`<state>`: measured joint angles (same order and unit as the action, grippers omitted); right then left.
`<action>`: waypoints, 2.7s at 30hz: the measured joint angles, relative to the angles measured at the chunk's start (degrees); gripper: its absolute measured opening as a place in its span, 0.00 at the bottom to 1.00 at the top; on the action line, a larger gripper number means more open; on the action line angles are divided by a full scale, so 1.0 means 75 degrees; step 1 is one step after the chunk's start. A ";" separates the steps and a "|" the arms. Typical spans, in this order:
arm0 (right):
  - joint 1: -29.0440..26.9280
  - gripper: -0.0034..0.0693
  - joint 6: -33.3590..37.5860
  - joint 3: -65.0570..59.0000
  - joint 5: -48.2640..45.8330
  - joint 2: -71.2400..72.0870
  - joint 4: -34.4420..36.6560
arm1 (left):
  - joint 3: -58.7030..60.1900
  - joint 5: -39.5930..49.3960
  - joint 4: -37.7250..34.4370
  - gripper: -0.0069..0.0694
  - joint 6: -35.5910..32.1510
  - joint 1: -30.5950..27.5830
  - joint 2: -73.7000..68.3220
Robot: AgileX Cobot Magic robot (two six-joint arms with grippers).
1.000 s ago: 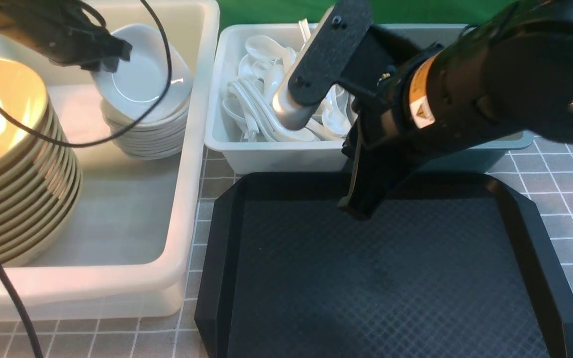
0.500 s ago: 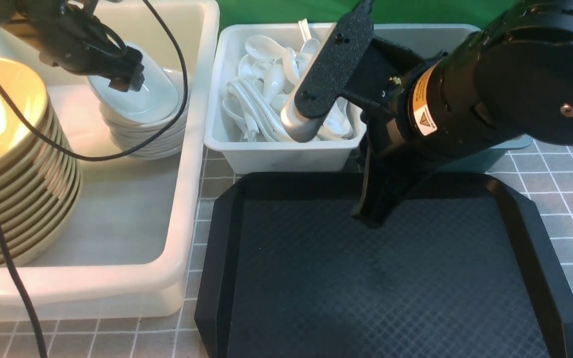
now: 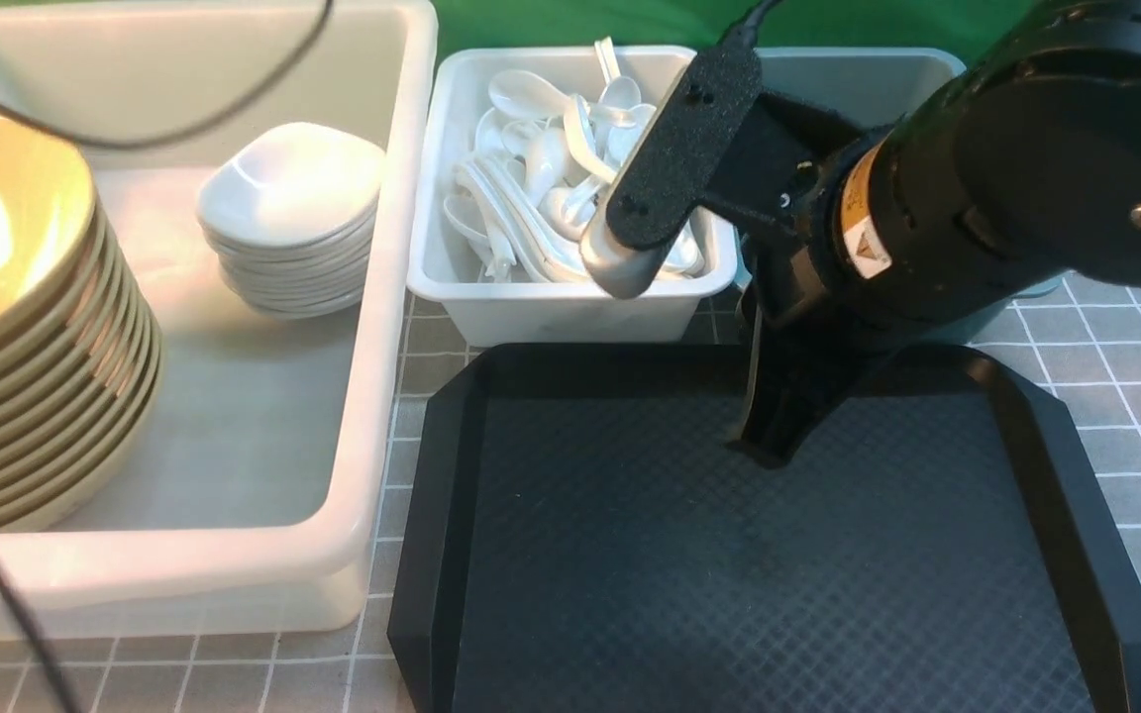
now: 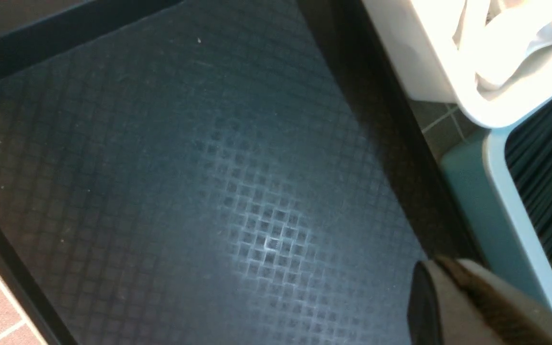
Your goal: On grey table put chopsticks spoon bowls plates into blue grey white boxes.
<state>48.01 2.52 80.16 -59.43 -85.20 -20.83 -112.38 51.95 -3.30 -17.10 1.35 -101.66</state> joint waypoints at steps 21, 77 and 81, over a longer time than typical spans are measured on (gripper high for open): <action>0.0000 0.09 0.0295 -0.2881 0.2232 0.4205 0.1296 | 0.7569 -0.0328 0.0222 0.08 0.1439 0.0218 0.6852; -0.2547 0.11 -0.0857 -0.6911 0.6149 0.8279 0.2384 | 1.0599 -0.1380 0.0480 0.08 0.1542 0.0218 1.1464; -0.4559 0.11 -0.1085 -0.8561 0.6854 0.9531 0.2377 | 1.0599 -0.1380 0.0480 0.08 0.1542 0.0218 1.1464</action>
<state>13.82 -5.62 15.95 -8.03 -13.72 -3.00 -32.88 41.60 0.30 -5.53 2.98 -15.68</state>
